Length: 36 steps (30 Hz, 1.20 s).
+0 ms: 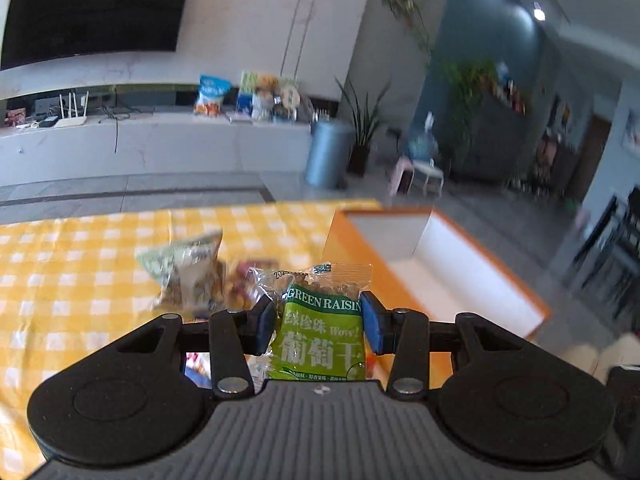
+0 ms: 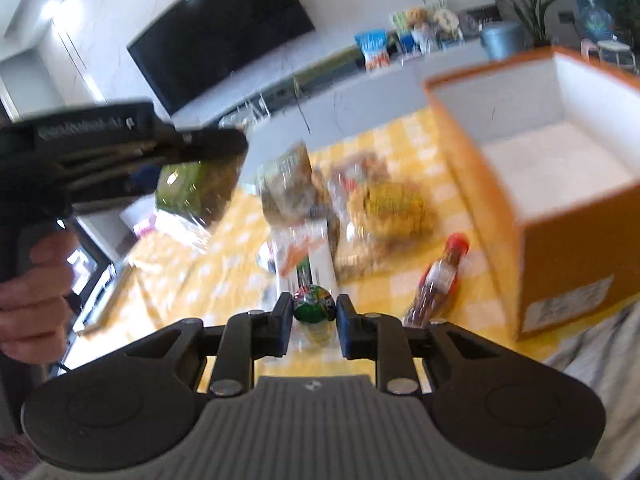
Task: Organize snacks
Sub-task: 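Carry both items over the orange box while the left gripper releases the raisin bag inside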
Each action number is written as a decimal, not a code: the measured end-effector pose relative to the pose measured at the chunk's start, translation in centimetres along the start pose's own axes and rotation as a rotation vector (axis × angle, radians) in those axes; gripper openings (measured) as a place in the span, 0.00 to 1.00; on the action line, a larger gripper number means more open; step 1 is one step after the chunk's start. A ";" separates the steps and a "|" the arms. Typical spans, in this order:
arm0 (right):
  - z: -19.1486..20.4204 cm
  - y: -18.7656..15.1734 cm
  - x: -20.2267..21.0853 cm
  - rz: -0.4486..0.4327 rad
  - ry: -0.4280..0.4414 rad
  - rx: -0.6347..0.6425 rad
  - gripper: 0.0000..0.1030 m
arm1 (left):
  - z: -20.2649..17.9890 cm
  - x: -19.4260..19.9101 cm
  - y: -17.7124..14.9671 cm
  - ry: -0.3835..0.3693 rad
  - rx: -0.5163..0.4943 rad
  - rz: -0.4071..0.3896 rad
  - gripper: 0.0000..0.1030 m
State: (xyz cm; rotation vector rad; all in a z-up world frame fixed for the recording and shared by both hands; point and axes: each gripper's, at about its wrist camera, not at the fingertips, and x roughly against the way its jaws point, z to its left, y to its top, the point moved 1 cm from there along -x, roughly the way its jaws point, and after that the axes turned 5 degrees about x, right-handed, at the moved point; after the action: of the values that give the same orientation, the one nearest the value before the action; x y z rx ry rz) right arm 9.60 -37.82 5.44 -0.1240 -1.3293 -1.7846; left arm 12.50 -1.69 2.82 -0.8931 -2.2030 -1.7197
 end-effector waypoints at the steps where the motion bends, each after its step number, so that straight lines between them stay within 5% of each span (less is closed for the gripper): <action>1: 0.0 0.6 0.9 -0.027 0.008 0.009 0.21 | -0.2 -0.2 0.4 -0.009 0.007 -0.013 0.49; 5: -1.3 2.9 4.8 -0.131 -0.014 0.010 0.21 | -1.5 -0.9 1.6 -0.066 0.045 -0.025 0.49; 10: -5.5 4.7 9.1 -0.275 -0.143 -0.078 0.21 | -3.6 -2.7 1.7 -0.174 0.056 -0.032 0.49; 18: -12.4 4.0 11.8 -0.378 -0.222 -0.272 0.21 | -7.3 -7.9 0.0 -0.362 0.146 0.068 0.49; 36: -15.4 2.8 13.1 -0.475 -0.228 -0.361 0.21 | -9.6 -12.3 -3.2 -0.136 0.114 0.122 0.49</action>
State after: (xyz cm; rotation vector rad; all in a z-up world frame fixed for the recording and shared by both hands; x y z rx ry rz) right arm 9.74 -58.02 8.12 -0.2296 -1.2469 -2.4691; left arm 18.56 -15.21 -3.14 -1.1201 -2.2531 -1.5035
